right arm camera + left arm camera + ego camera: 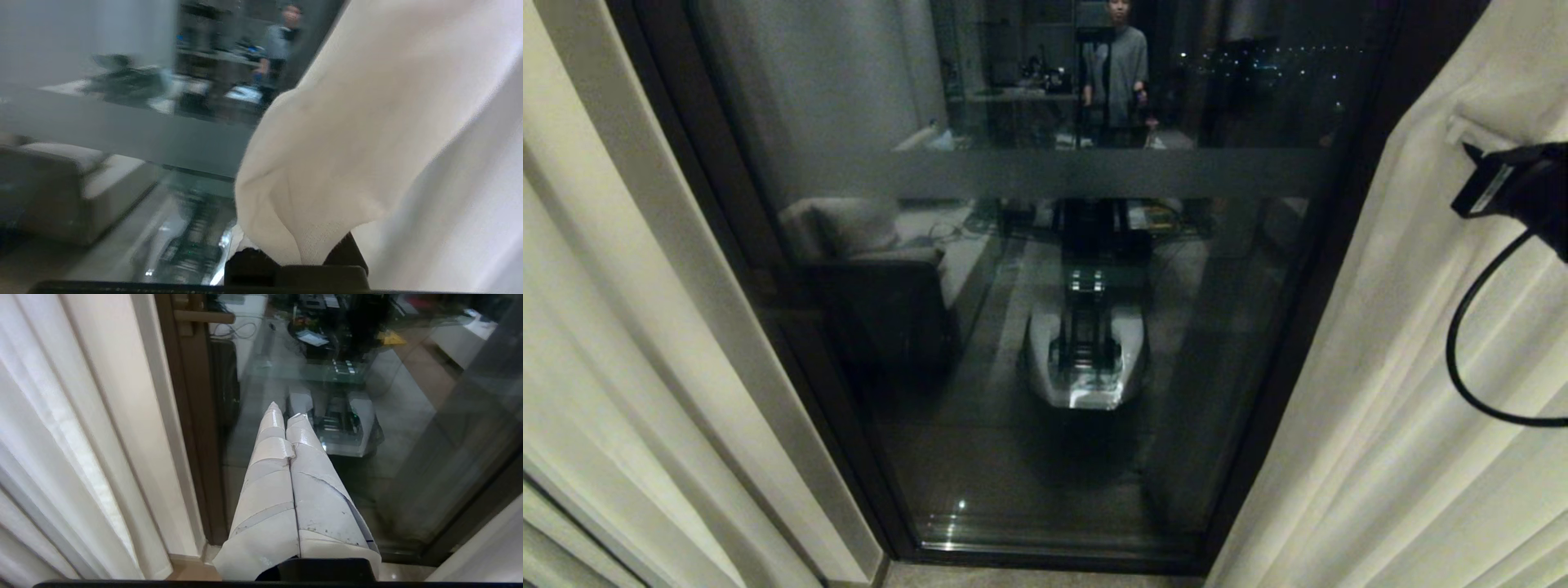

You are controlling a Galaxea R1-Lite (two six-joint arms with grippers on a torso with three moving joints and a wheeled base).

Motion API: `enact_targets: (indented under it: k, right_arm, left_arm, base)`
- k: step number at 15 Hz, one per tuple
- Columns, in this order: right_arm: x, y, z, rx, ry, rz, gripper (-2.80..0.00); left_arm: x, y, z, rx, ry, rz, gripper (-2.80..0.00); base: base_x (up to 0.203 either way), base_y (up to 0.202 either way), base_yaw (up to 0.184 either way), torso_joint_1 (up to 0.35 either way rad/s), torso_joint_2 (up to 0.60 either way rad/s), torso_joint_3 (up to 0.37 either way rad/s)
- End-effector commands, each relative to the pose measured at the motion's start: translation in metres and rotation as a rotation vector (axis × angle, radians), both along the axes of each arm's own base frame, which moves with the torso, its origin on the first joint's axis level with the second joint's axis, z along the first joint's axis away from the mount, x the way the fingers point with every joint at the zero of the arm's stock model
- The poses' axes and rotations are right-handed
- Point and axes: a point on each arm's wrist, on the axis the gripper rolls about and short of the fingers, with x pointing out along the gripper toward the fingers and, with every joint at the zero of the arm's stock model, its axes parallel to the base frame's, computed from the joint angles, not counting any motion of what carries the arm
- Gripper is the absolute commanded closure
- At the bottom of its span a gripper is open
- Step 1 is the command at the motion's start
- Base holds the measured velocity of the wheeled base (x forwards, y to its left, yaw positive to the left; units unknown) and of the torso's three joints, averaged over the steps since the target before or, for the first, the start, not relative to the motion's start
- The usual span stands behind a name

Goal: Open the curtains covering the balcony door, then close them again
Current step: Pull the inner curtains open on both sides

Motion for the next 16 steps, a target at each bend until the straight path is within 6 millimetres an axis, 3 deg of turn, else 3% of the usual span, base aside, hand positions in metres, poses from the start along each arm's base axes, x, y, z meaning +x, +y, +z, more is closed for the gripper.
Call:
enact_targets:
  k: [1,16]
  right_arm:
    - [0.0002,-0.0004,-0.0021,0.000,0.004,-0.002,0.00]
    - [-0.0016,-0.0064,-0.0082,0.001,0.023,-0.026,0.00]
  left_arm:
    - [-0.0001,0.0000,0.0001,-0.001,-0.001,0.001,0.00]
    - [-0.0001,0.0000,0.0001,0.000,-0.001,0.001,0.00]
  base:
    - [-0.001,-0.145,0.009,-0.003,0.01,0.002]
    - [0.000,-0.190,0.002,0.001,0.00,0.003]
